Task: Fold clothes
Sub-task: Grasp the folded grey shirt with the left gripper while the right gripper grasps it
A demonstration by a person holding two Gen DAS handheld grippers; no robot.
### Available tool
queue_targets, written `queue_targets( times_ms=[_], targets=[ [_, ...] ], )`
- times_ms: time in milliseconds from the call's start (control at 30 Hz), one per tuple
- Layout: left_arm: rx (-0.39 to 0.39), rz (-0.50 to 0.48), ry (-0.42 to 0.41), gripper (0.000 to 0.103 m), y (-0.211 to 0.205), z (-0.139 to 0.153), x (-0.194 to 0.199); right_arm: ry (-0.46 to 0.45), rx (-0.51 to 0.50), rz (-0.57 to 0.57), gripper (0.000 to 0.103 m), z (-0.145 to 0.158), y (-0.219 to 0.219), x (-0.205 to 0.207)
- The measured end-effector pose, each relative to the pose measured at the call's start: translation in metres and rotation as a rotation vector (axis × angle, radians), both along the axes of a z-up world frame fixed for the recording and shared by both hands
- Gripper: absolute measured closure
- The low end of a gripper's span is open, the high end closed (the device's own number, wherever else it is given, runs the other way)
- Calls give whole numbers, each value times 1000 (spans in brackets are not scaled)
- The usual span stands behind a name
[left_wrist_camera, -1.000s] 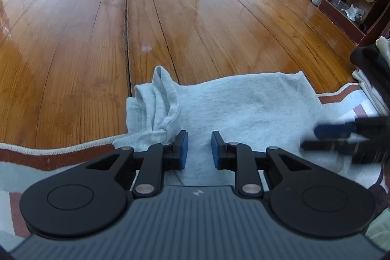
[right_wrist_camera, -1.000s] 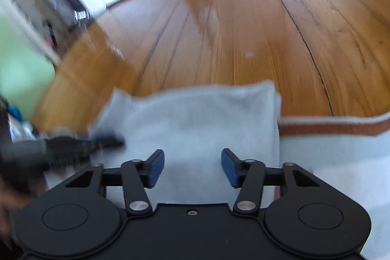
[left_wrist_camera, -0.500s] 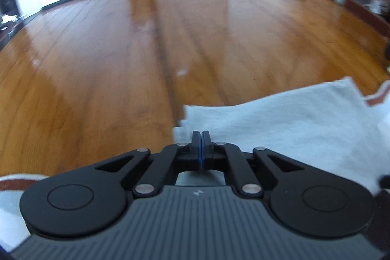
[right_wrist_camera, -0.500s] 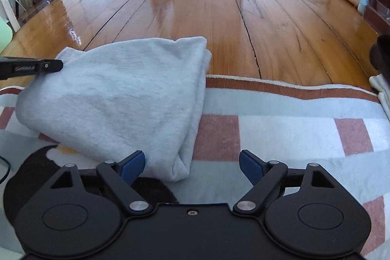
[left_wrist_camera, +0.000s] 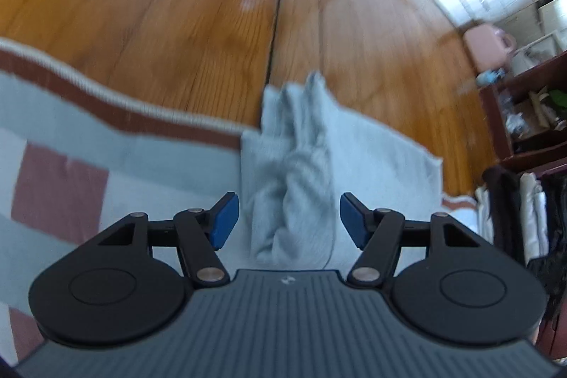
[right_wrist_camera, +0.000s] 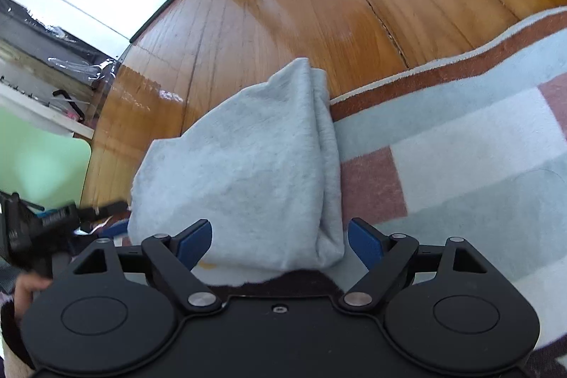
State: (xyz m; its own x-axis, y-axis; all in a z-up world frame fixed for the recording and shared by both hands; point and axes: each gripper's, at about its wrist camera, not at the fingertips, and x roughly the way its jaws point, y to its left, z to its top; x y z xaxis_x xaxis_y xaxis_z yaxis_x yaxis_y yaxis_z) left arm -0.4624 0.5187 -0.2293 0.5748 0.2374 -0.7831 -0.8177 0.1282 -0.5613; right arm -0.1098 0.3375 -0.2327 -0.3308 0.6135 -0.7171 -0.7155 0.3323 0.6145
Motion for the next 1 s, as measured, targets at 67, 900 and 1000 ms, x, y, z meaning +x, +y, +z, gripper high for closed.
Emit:
queue_targets(
  times_ms=[67,900,1000],
  targets=[
    [-3,-23,3,38,0,-4,3,16,-15,-1,16,-7,9,4],
    [255,-178,-31,59,12,2,42,-427,124,192,74,28,41,-58],
    [220,-155,-43,58,18,-3,36,-309,69,108,72,11,44,-34]
  ],
)
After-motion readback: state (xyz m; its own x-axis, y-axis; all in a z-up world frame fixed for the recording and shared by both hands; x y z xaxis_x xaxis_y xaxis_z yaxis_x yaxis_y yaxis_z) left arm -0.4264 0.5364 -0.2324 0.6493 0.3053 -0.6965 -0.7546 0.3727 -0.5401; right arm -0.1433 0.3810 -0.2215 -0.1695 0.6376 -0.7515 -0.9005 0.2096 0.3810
